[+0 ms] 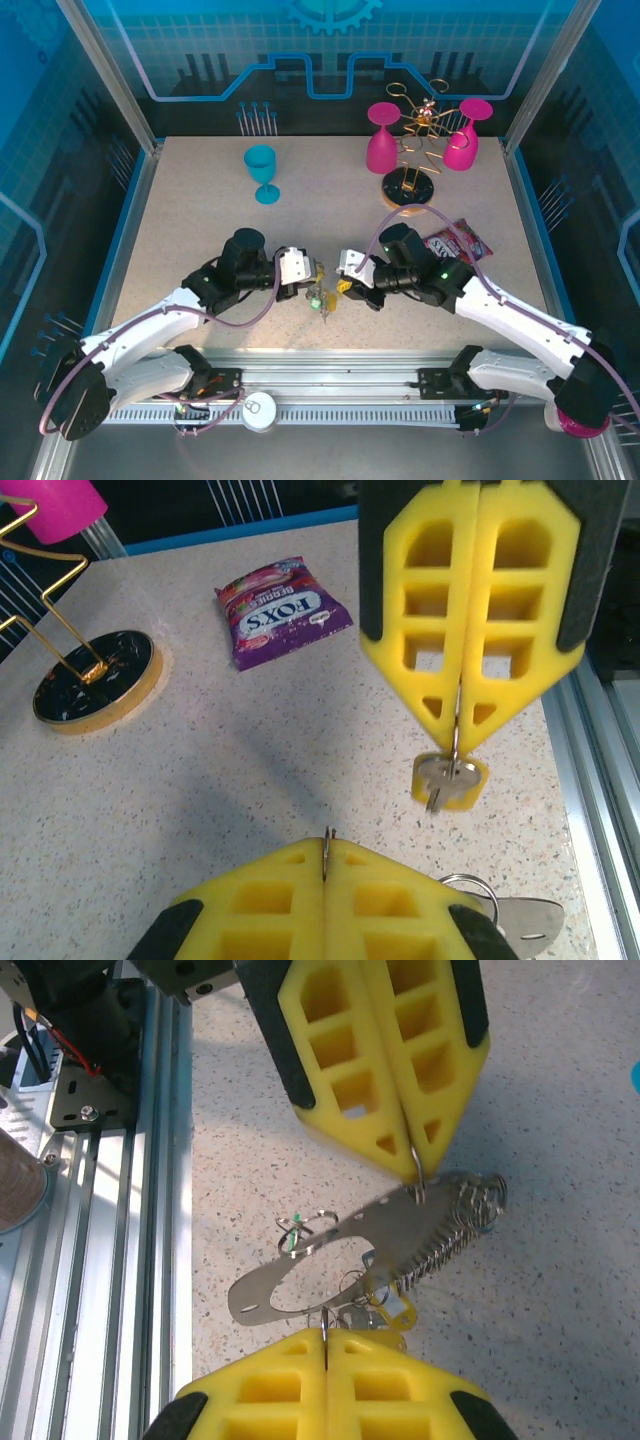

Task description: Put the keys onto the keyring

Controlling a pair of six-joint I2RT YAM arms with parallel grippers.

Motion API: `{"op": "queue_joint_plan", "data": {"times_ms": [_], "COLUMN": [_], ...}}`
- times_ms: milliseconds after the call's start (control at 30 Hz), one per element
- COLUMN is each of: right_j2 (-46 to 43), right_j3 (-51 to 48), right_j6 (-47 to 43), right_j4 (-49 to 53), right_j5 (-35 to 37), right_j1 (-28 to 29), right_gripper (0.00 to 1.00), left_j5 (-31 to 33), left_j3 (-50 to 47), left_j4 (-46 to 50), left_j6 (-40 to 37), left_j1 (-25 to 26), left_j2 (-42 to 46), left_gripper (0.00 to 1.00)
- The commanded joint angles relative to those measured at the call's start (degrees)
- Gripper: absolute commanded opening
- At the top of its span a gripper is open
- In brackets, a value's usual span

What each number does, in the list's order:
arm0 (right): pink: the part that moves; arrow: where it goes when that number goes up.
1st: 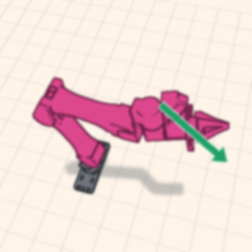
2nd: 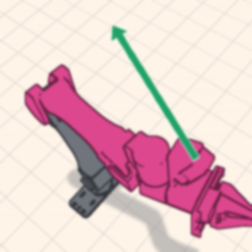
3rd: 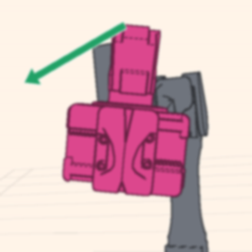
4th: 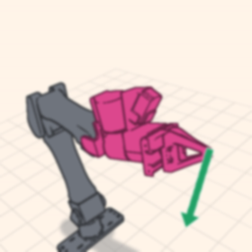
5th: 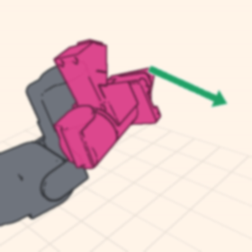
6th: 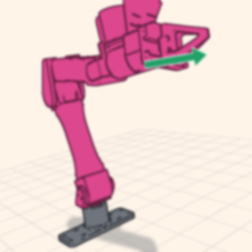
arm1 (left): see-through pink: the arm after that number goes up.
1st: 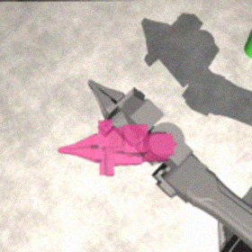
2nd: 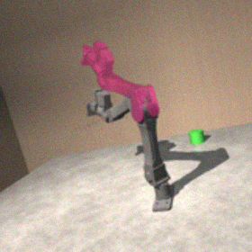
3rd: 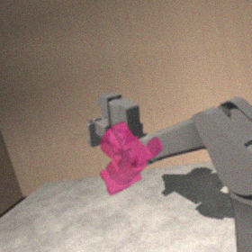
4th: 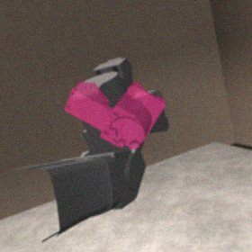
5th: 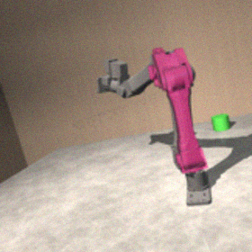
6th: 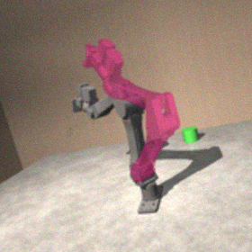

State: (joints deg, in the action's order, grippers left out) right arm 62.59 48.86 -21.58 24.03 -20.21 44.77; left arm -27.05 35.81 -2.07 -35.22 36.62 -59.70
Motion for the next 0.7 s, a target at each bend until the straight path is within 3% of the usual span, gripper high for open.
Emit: {"op": "queue_joint_plan", "data": {"times_ms": [0, 667], "right_j2": [1.45, 5.13], "right_j3": [3.57, 6.61], "right_j6": [-2.33, -1.71], "right_j4": [2.31, 1.17], "right_j5": [-0.72, 5.27], "right_j1": [1.25, 2.17], "right_gripper": [0.0, 0.0], "left_j5": [-3.94, -4.6], "left_j3": [-1.07, -1.27], "left_j4": [-3.03, -2.11], "left_j6": [-2.51, -5.43], "left_j1": [0.59, 1.83], "left_j2": [1.52, 1.67], "left_gripper": [0.0, 0.0]}}
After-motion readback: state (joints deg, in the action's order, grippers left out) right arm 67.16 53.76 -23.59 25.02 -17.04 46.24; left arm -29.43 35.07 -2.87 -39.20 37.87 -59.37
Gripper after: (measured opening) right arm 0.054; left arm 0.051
